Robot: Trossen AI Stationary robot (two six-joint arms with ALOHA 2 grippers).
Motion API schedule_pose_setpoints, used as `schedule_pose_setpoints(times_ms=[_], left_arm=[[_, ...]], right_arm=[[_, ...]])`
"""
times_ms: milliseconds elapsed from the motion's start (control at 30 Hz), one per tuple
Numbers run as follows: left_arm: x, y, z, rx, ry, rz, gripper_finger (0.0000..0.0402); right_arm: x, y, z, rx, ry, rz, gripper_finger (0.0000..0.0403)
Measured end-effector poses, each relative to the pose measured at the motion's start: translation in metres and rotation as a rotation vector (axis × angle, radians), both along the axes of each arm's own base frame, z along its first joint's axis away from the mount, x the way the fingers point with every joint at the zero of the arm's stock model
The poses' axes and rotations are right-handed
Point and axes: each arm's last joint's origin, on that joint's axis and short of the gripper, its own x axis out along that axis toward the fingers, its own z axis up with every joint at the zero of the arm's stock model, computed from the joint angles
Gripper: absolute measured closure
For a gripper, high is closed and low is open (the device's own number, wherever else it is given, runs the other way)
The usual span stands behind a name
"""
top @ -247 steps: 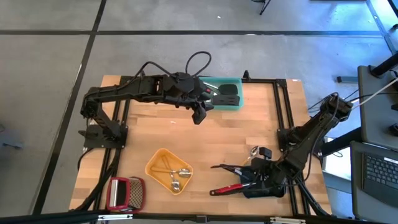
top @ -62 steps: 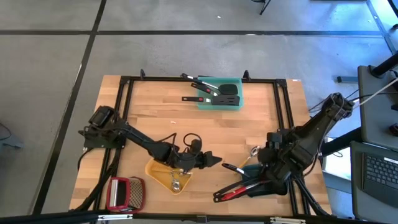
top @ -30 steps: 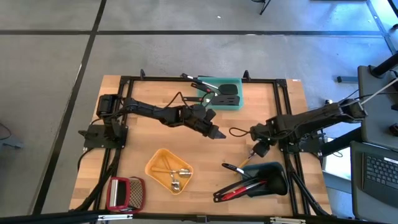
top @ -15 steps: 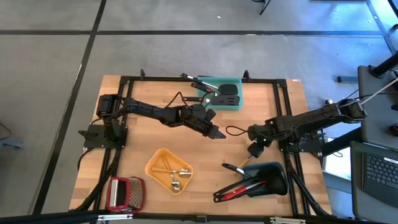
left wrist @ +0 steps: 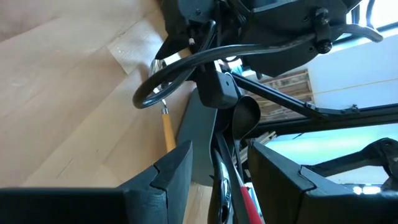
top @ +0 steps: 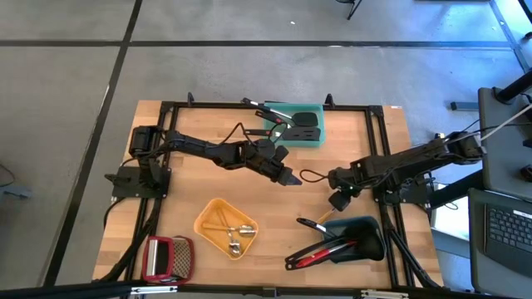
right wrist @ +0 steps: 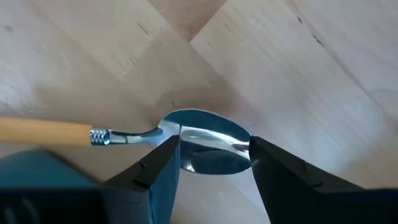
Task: Pick & Place Kitchen Items
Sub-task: Put the yellow spoon into the yellow bin
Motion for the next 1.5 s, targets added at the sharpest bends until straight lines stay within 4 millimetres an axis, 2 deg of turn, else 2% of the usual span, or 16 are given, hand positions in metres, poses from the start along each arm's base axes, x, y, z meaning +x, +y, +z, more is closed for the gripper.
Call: schedule_pose_setpoints(times_ms=[400,700,967,1067,1300,1500], left_arm=[[0.000,-0.004,0.000,0.024,-0.010,-0.044,0.0251],[0.000,-0.005,0.000,0.074,-0.026,-0.081,0.0251],[-0.002,-0.009,-0.003,0.276,-0.062,-0.237,0.0251],[-0.005,-0.011,-0.009,0.367,-0.033,-0.290,0.0251],[-0.011,-0.013,-0.022,0.588,0.103,-0.297,0.0251],[-0.004,-0.017,-0.003,0.778,0.141,-0.296,0.0251]], right_arm=[[0.007,0.008,-0.012,0.008,0.047,-0.059,0.0209],[0.009,0.013,-0.016,0.008,0.101,-0.210,0.0209],[0.010,0.011,-0.017,-0.008,0.103,-0.341,0.0209],[0.011,0.009,-0.017,-0.009,0.095,-0.372,0.0209],[0.019,-0.002,-0.017,-0.022,0.025,-0.448,0.0212],[0.029,-0.012,-0.021,-0.014,-0.025,-0.474,0.0213]])
